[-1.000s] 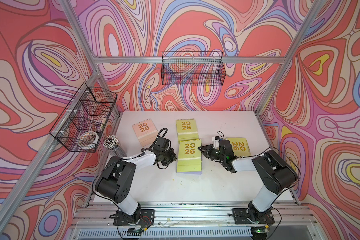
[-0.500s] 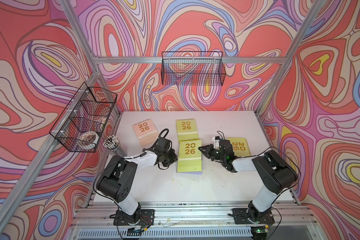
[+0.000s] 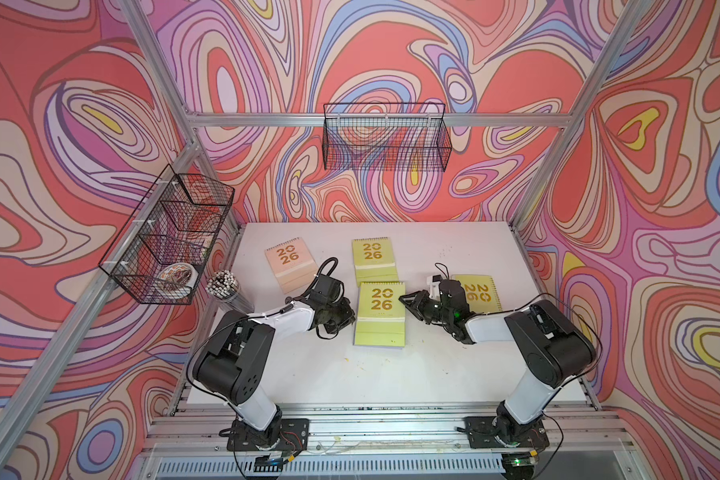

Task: Stack the calendars
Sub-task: Place the calendar at the calendar.

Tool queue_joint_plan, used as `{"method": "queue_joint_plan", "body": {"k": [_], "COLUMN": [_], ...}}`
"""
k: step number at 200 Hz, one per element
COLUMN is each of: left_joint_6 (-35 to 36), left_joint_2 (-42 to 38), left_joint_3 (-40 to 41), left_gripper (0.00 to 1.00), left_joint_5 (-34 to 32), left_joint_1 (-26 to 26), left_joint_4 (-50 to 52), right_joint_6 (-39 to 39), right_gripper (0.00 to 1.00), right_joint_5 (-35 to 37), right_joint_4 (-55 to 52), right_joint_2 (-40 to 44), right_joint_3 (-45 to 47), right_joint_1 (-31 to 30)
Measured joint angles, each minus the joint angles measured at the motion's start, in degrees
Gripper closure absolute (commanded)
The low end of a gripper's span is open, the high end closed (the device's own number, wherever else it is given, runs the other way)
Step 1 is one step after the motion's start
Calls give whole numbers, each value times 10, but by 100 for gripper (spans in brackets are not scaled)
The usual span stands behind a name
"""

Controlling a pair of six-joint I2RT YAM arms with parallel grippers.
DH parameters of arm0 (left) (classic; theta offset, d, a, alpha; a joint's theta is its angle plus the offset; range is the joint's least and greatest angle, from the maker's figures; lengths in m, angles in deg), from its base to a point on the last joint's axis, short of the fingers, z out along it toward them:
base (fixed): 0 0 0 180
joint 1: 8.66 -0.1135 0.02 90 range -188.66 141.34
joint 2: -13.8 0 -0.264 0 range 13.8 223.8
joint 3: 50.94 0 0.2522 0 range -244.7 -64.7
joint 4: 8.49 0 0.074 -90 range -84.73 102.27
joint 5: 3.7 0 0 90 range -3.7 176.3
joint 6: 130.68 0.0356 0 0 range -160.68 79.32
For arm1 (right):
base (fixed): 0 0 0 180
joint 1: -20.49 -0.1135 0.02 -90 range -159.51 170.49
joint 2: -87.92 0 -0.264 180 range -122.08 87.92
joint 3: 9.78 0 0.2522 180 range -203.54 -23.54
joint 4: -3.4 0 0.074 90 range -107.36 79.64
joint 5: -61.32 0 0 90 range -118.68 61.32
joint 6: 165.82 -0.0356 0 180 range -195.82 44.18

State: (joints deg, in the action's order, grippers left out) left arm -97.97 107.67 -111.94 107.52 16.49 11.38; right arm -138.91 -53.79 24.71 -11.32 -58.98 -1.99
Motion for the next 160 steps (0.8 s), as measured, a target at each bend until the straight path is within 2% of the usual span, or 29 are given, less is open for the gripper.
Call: {"method": "queue_joint_plan", "body": {"k": [109, 160], "left_joint_6": [4, 21], "left_joint_2": [-5, -30], "left_joint_3": [0, -11], "left_gripper": [100, 100], "left_joint_5": [-13, -30], "left_joint_1": [0, 0], "left_joint_4": [16, 50], "right_joint_6": [17, 47], "right_gripper": [26, 21], "right_joint_5": [9, 46], "right_joint_4": [-49, -155], "right_joint_2": [5, 78], "right_joint_3": [-8, -21], "right_joint_1": [3, 11]}}
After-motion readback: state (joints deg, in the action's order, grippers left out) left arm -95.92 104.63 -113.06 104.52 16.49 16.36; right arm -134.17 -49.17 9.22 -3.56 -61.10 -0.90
